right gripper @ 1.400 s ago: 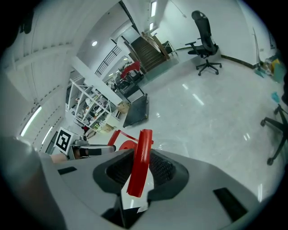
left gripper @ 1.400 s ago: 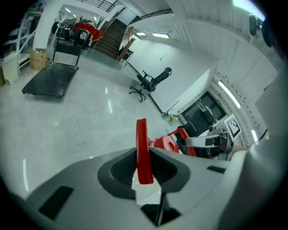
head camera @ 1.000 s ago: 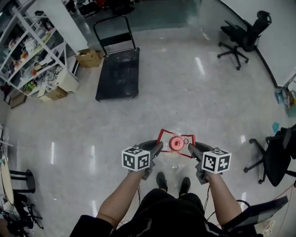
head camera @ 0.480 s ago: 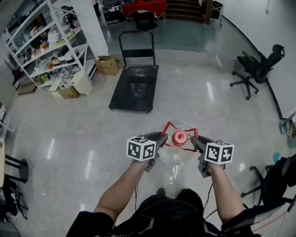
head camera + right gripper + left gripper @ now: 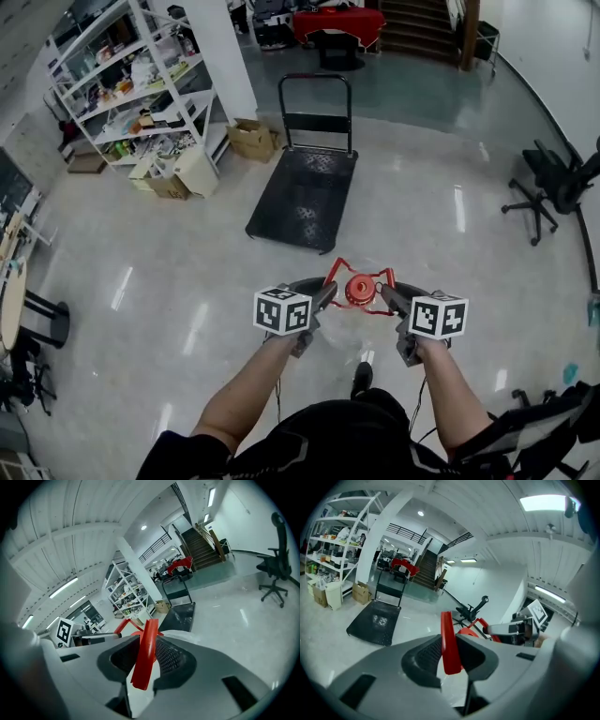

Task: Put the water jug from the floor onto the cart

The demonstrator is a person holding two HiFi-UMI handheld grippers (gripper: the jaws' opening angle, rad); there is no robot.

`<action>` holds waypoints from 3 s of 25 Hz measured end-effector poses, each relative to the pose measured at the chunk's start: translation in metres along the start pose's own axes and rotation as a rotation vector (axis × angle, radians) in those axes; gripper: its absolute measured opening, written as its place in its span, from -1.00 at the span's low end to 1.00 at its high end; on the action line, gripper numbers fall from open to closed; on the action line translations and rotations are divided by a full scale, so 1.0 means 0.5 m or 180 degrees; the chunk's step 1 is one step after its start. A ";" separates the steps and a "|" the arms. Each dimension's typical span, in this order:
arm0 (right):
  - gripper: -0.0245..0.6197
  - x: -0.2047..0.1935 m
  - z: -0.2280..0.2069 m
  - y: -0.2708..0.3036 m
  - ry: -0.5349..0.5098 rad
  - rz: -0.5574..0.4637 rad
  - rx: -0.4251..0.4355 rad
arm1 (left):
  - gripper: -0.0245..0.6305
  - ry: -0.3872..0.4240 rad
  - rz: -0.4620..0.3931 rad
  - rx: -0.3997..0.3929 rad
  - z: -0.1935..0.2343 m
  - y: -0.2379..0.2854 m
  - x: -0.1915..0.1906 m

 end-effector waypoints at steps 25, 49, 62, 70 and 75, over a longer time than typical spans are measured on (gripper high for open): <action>-0.60 0.474 -0.202 0.596 -0.0341 0.0036 0.0344 | -0.67 -0.0176 -0.0439 0.0236 0.417 0.213 0.546; -0.60 0.851 -0.421 1.223 -0.0536 0.0372 0.0926 | -0.67 -0.0649 -0.0717 0.0854 0.847 0.450 0.998; -0.61 0.906 -0.486 1.502 -0.0361 0.0526 0.0562 | -0.67 -0.0664 -0.0424 0.0748 1.123 0.559 1.135; -0.61 0.850 -0.533 1.652 -0.0260 0.0770 0.0421 | -0.67 -0.0817 -0.0180 0.0801 1.264 0.637 1.115; -0.61 0.798 -0.554 1.728 -0.0179 0.0912 0.0401 | -0.67 -0.0966 -0.0086 0.0878 1.341 0.671 1.084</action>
Point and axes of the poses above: the fingertips, and each gripper's own axes: y forward along the fingers, z to its left, x out of its top, the point moved 7 cm from there along -y, backward along the fingers, and after that the axes turned 12 degrees about -y, right-handed, at the moved point
